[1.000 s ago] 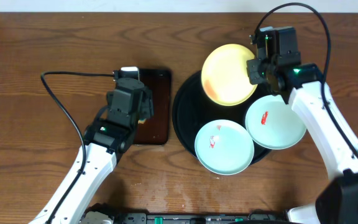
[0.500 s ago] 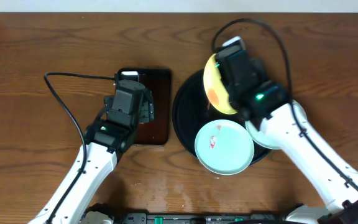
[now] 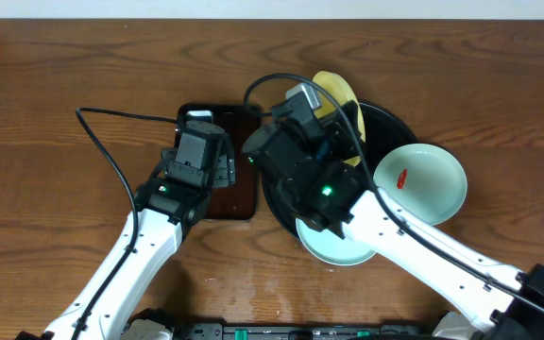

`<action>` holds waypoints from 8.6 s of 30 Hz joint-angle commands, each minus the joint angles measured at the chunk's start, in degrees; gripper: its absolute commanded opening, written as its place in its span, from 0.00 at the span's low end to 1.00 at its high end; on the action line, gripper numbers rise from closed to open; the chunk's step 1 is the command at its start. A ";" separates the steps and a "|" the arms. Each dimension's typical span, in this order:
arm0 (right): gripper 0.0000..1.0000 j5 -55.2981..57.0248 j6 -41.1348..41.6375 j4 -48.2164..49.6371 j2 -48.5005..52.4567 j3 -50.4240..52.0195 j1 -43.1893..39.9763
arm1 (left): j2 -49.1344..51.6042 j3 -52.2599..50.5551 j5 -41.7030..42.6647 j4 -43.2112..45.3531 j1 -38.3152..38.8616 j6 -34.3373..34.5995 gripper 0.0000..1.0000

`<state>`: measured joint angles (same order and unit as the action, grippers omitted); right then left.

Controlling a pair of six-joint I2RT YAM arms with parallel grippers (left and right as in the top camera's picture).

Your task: Clean dirty plates on tray and stack at the side

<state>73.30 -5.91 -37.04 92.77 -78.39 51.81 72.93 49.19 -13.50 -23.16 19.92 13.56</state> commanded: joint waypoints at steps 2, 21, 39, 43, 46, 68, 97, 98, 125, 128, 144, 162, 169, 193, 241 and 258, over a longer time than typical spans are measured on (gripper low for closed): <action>0.01 5.33 0.04 0.24 1.77 -1.16 0.15 | 0.39 -0.22 -0.68 -0.28 -0.31 0.70 0.82; 0.01 -25.20 9.68 -0.24 3.89 -1.16 -11.67 | 0.39 -0.22 -0.46 -0.39 -0.31 1.77 0.83; 0.01 -91.36 14.05 1.20 3.89 -1.16 -60.30 | 5.77 -0.22 0.26 0.57 -0.31 1.77 0.83; 0.01 -91.21 14.03 0.33 3.89 -1.16 -69.05 | 6.49 -0.22 3.93 2.01 -0.31 1.75 0.83; 0.01 -91.12 14.05 -0.04 3.89 -1.14 -75.08 | 6.49 -0.22 4.07 2.73 -0.31 1.75 0.83; 0.01 -77.94 14.23 11.63 3.93 11.65 -88.59 | 9.05 -0.20 4.02 5.92 -0.31 2.19 0.83; 0.56 -93.29 16.33 -14.97 3.82 -0.33 -75.58 | 9.05 6.34 21.07 -3.89 -11.26 6.27 0.78; 0.59 -93.31 16.13 -17.77 3.82 -0.44 -72.59 | 9.05 6.73 21.05 -4.72 -12.22 6.27 0.78; 0.27 -89.39 20.15 -33.05 3.85 4.57 -35.52 | 9.07 6.38 21.00 -5.57 -12.72 6.25 0.79; 0.11 -86.66 24.68 -32.63 3.85 6.36 -33.99 | 9.07 6.38 21.00 -6.16 -12.72 6.25 0.79; 0.33 -85.11 31.52 -29.33 3.82 16.37 -31.67 | 9.07 6.10 21.00 -6.40 -12.72 6.25 0.79; 0.27 -87.32 35.47 -37.07 3.82 16.31 -38.77 | 9.07 5.99 21.00 -6.60 -12.72 6.25 0.79; 0.27 -86.82 39.87 -35.67 3.82 16.85 -35.93 | 9.07 5.53 21.00 -6.62 -12.72 6.25 0.79; 0.03 -86.86 43.25 -29.77 3.82 23.87 -32.26 | 9.07 5.42 21.00 -6.58 -12.72 6.25 0.79; 0.01 -67.58 31.10 4.28 4.11 16.33 -34.97 | 9.27 7.02 21.00 -7.78 -12.72 6.25 0.63; 0.01 -67.56 29.38 5.11 5.40 17.18 -34.88 | 19.98 11.04 20.98 2.27 -12.46 4.09 0.75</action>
<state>4.97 24.93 -31.94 97.14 -61.73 16.32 91.57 59.11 7.38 -21.12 7.29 18.59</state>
